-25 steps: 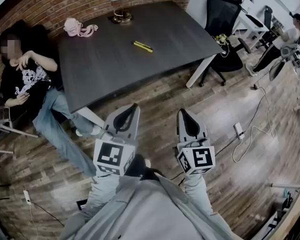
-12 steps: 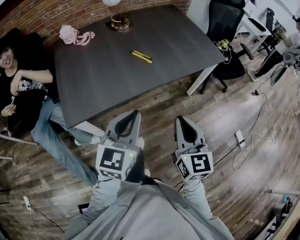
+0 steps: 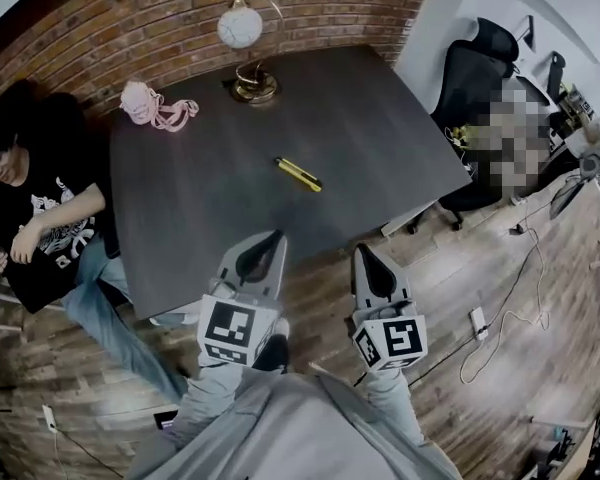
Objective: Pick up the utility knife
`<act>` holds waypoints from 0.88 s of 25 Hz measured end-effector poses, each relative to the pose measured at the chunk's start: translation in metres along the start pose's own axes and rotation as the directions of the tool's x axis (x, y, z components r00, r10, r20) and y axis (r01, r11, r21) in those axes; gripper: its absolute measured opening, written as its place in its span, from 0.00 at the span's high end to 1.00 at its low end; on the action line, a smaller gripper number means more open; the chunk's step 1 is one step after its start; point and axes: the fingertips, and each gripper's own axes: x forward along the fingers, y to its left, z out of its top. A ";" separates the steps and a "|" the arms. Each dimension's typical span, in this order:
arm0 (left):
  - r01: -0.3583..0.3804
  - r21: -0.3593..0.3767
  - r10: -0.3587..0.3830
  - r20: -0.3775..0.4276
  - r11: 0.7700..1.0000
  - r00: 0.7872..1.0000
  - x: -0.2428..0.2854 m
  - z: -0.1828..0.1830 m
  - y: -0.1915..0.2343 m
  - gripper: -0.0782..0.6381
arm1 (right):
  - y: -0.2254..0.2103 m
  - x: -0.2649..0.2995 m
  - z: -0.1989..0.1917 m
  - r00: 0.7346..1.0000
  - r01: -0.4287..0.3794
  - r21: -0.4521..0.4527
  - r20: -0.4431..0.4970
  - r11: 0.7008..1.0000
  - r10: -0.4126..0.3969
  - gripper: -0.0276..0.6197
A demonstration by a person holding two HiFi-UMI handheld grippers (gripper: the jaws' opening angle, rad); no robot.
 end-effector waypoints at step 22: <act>-0.038 -0.076 0.035 -0.040 0.996 0.999 0.088 -0.018 0.086 0.87 | -0.046 0.115 -0.013 0.998 0.015 0.015 -0.063 1.000 -0.014 0.93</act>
